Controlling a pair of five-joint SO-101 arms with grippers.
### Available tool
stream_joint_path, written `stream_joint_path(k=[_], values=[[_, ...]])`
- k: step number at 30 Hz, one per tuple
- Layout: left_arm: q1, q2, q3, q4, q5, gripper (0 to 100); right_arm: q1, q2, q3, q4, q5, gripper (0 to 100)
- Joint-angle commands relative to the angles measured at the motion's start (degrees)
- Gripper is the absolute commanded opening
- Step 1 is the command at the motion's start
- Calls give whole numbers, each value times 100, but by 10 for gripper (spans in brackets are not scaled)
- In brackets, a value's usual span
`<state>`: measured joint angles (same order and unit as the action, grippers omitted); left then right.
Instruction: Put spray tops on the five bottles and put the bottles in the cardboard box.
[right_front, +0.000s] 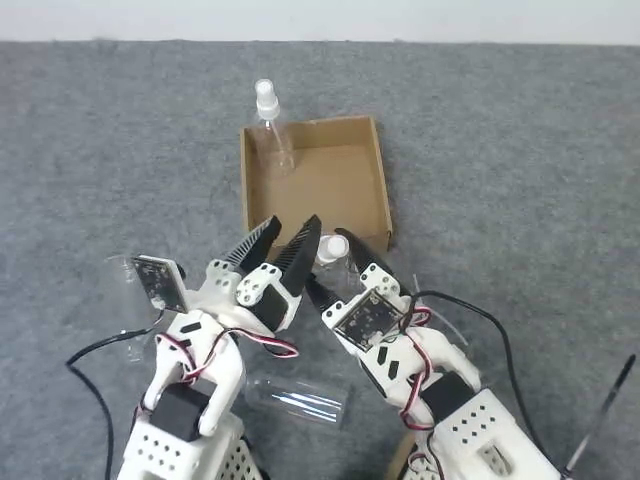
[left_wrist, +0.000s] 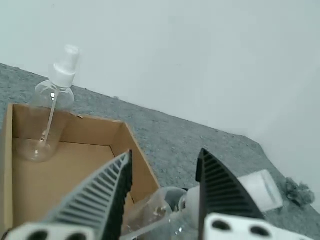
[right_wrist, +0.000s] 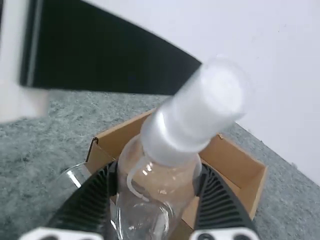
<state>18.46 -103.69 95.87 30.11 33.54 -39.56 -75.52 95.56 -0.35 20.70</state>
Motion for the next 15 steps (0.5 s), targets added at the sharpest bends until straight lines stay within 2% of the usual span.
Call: stream_joint_path(k=[1,4,10,15], values=[[-299,-88,-136,229,-70,195,-127,-171,132,-40,-35,19],[-589,-88,-163,211,-70,195,-127,-171,132,-40,-35,19],[-695,-88,-171,211,-70,195,-101,-171,132,-31,-35,17],[-747,-88,-154,211,-88,195,312,-171,114,-31,-35,17]])
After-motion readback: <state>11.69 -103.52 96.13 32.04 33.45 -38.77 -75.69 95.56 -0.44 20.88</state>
